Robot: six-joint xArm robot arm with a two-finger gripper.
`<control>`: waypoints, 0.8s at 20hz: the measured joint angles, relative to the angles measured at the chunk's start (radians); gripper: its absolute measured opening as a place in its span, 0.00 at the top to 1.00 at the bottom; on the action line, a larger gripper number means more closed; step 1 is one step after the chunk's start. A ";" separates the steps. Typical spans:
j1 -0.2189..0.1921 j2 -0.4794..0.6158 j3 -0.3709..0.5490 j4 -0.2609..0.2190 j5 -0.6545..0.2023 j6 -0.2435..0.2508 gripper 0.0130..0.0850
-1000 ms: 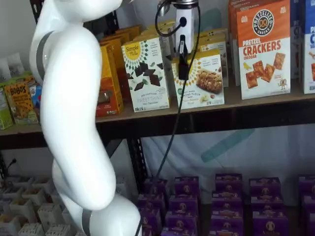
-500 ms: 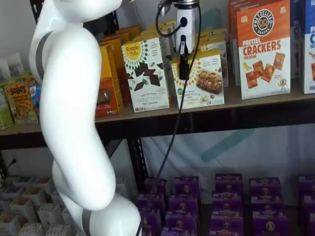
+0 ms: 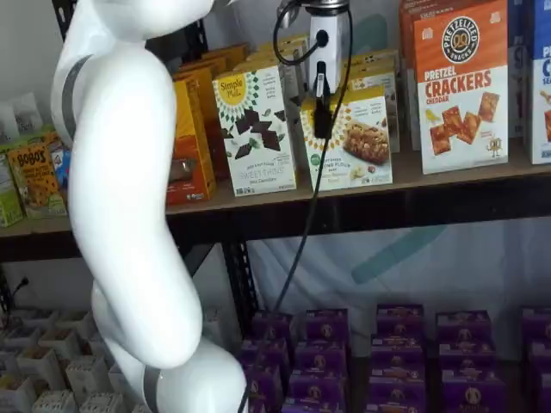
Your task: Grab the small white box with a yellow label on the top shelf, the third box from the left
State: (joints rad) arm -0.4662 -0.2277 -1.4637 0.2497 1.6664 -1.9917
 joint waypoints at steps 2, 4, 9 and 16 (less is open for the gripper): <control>-0.001 0.002 -0.003 -0.001 0.001 0.000 0.67; -0.001 0.003 -0.006 0.001 0.005 -0.001 0.67; -0.002 0.002 -0.009 0.005 0.015 0.001 0.72; -0.005 -0.009 -0.022 -0.008 0.062 0.002 0.72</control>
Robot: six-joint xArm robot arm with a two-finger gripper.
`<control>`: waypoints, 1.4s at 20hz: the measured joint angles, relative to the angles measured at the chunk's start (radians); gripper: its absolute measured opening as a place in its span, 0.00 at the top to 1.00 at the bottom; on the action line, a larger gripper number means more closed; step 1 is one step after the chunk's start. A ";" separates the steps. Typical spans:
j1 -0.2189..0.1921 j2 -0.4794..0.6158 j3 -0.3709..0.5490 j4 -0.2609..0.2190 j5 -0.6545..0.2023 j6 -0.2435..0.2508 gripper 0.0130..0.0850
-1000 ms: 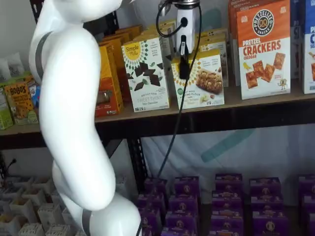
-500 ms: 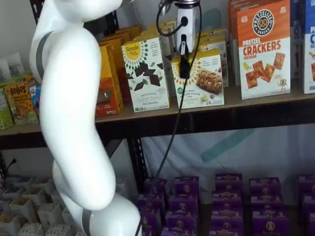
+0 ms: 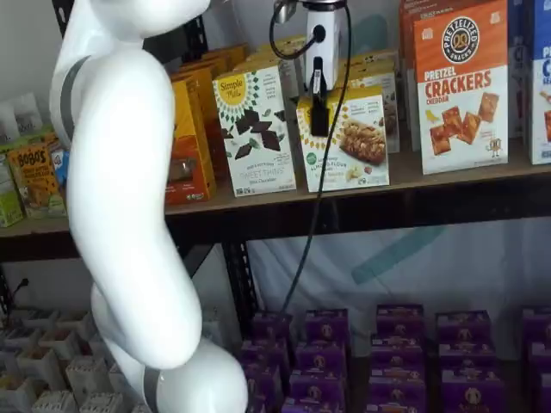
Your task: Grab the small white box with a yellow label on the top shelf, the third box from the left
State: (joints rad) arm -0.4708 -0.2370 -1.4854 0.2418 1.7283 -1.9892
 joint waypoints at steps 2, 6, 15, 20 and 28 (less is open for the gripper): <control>-0.005 -0.010 -0.004 -0.009 0.026 -0.004 0.72; -0.029 -0.050 0.011 -0.010 0.064 -0.021 0.72; -0.039 -0.163 0.089 -0.010 0.112 -0.024 0.72; 0.000 -0.224 0.143 -0.022 0.128 0.012 0.72; 0.090 -0.346 0.256 -0.053 0.132 0.093 0.72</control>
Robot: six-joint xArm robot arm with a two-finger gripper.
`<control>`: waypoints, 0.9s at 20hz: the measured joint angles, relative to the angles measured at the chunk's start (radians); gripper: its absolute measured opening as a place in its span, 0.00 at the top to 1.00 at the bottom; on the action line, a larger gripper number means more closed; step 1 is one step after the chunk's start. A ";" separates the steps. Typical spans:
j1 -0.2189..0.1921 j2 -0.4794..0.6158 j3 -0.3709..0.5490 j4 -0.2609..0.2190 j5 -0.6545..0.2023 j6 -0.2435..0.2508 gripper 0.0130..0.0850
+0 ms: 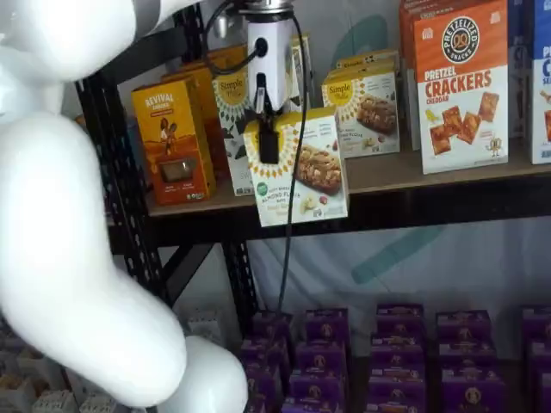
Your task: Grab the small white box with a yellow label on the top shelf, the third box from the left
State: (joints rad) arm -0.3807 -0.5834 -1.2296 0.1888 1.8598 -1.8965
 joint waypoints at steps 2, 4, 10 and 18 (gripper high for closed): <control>0.020 -0.029 0.029 -0.004 -0.005 0.019 0.72; 0.037 -0.051 0.052 -0.007 -0.007 0.035 0.72; 0.068 -0.089 0.091 -0.002 0.011 0.068 0.72; 0.086 -0.111 0.120 -0.002 0.017 0.085 0.72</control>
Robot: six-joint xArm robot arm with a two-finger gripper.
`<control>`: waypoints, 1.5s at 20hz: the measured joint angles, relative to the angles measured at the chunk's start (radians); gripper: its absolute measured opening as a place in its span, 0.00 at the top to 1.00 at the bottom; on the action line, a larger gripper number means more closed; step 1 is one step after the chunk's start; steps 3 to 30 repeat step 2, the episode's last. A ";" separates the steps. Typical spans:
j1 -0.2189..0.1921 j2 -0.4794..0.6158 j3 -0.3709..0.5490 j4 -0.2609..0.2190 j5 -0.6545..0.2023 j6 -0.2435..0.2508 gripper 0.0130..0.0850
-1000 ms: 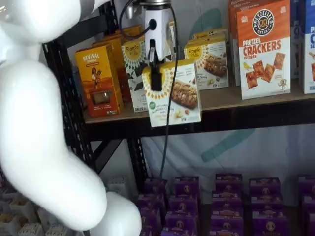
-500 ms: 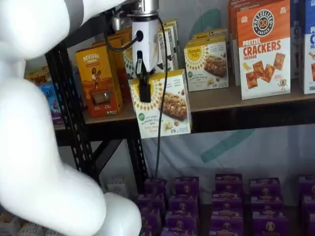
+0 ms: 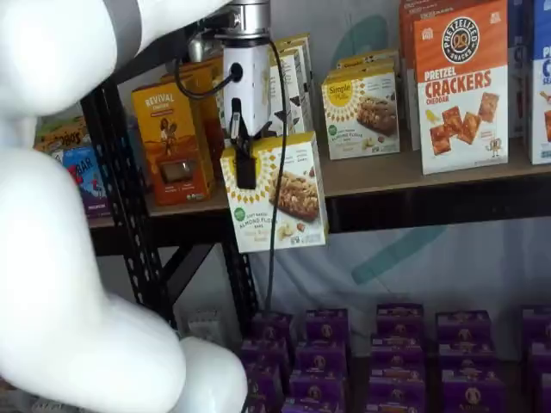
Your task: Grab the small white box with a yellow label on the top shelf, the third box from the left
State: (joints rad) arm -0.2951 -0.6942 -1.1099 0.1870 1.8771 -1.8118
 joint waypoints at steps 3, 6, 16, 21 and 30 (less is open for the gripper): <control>0.000 -0.003 0.005 0.002 0.001 0.000 0.72; 0.000 -0.003 0.005 0.002 0.001 0.000 0.72; 0.000 -0.003 0.005 0.002 0.001 0.000 0.72; 0.000 -0.003 0.005 0.002 0.001 0.000 0.72; 0.000 -0.003 0.005 0.002 0.001 0.000 0.72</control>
